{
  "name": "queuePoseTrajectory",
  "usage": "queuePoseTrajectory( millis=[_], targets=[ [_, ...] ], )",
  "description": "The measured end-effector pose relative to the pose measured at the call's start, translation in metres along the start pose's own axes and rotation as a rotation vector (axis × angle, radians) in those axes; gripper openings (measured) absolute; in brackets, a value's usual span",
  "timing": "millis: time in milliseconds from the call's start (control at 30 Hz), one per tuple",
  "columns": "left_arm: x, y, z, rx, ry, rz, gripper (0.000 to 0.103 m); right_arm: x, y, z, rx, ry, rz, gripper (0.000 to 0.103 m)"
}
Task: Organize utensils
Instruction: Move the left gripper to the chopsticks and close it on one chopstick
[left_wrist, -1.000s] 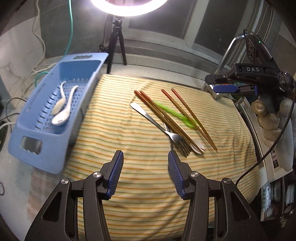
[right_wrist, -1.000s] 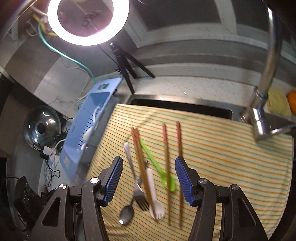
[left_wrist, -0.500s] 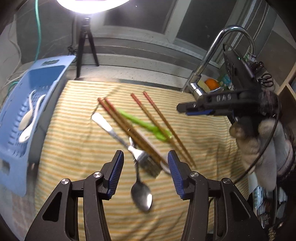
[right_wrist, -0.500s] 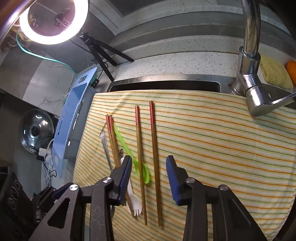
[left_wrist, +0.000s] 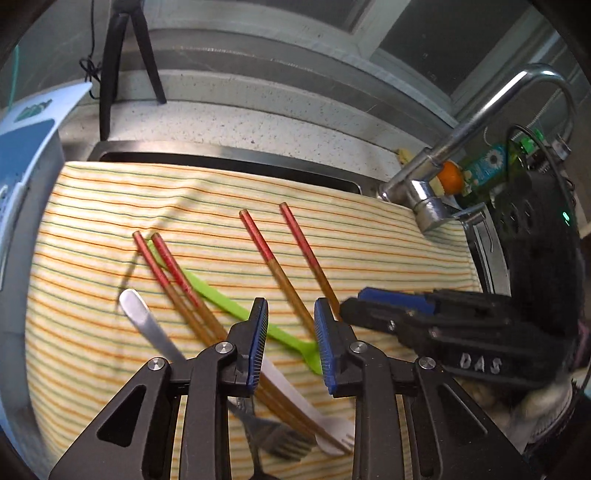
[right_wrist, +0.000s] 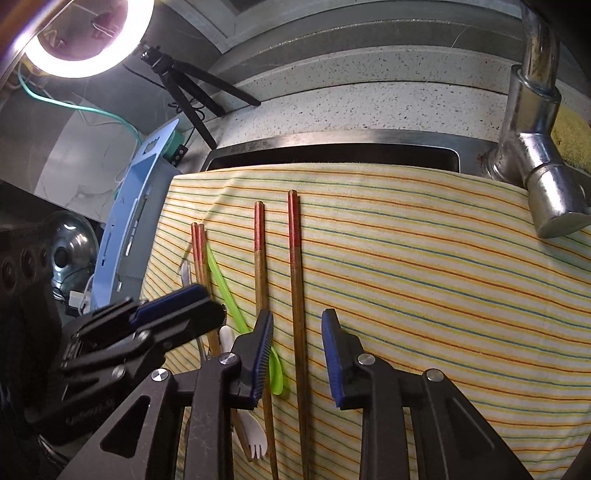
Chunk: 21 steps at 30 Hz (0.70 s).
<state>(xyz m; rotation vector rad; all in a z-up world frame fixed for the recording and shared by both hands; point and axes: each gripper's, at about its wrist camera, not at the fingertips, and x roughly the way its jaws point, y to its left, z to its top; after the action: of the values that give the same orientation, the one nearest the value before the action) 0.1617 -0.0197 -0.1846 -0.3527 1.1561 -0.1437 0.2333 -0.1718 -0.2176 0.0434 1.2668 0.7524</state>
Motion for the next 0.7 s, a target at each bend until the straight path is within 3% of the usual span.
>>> queuePoseTrajectory(
  millis=[333,700],
  targets=[
    [0.032,-0.004,0.018,0.040,0.111,0.058,0.019,0.008,0.011,-0.003,-0.059,0.008,-0.055,0.020],
    [0.042,-0.015,0.026,0.148,0.148,0.113,0.015,0.008,0.008,-0.002,-0.081,0.014,-0.136,0.007]
  ],
)
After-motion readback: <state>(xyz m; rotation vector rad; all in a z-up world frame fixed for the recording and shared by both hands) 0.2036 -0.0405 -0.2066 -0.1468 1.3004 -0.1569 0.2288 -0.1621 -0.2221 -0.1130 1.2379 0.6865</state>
